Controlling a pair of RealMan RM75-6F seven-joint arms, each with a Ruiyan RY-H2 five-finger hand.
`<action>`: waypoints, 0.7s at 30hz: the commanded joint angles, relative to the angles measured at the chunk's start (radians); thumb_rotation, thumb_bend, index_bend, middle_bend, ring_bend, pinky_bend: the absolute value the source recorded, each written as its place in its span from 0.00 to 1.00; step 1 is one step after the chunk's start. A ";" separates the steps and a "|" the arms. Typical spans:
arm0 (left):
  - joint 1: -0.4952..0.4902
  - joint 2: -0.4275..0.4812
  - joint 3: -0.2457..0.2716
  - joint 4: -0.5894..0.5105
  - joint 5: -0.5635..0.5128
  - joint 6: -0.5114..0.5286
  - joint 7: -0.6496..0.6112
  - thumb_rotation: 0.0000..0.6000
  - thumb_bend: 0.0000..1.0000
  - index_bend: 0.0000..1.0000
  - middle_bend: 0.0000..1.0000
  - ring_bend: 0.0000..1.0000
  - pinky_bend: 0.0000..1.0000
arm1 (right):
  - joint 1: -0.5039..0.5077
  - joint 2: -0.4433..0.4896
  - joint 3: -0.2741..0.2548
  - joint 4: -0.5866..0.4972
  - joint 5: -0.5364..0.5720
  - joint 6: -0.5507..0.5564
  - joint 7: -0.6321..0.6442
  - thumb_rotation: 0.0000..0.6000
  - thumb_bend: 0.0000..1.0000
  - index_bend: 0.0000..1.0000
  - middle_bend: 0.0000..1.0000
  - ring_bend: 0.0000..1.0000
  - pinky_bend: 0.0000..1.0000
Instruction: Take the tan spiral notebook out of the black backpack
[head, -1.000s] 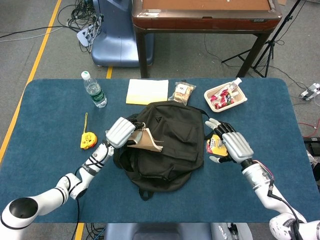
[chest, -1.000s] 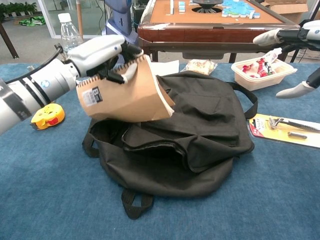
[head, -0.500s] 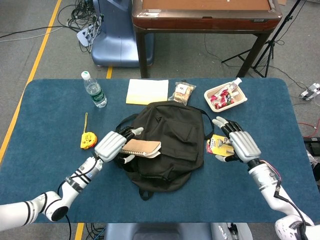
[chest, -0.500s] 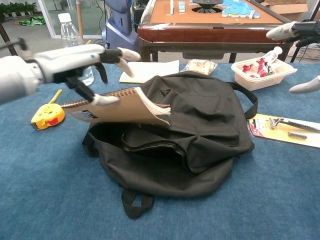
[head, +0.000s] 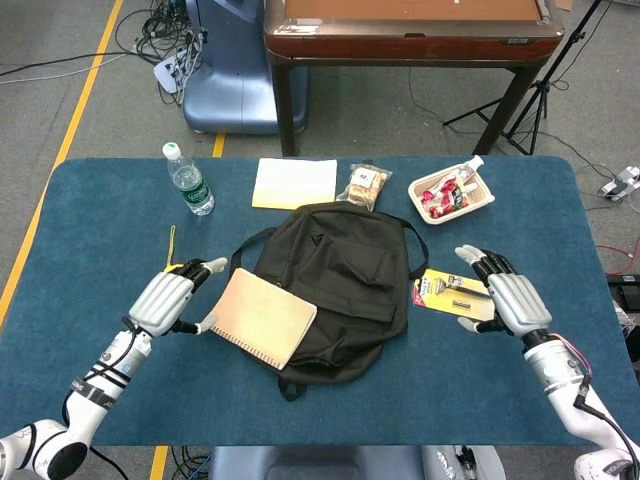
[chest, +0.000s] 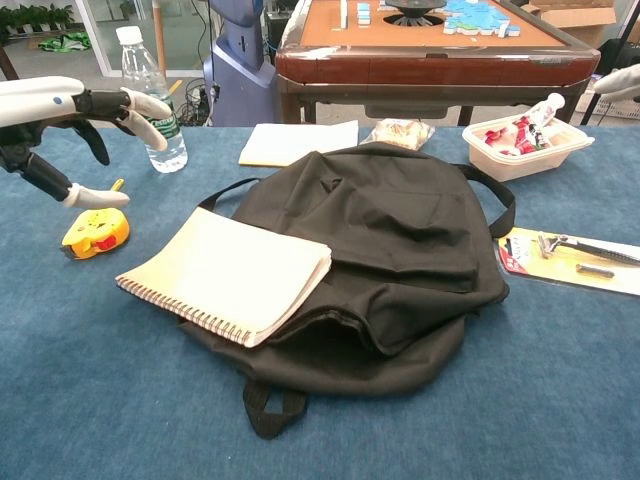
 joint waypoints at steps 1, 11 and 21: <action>0.020 -0.019 -0.016 0.027 -0.009 0.047 0.059 1.00 0.21 0.11 0.20 0.15 0.29 | -0.015 0.001 -0.007 0.010 -0.010 0.022 -0.021 1.00 0.18 0.00 0.09 0.00 0.07; 0.146 0.001 -0.022 0.089 -0.114 0.155 0.067 1.00 0.21 0.14 0.20 0.15 0.29 | -0.094 -0.021 -0.037 0.077 -0.092 0.136 -0.031 1.00 0.30 0.30 0.30 0.16 0.30; 0.323 0.002 0.046 0.125 -0.057 0.341 0.076 1.00 0.21 0.20 0.20 0.15 0.29 | -0.194 -0.053 -0.090 0.119 -0.208 0.268 -0.046 1.00 0.32 0.40 0.39 0.24 0.35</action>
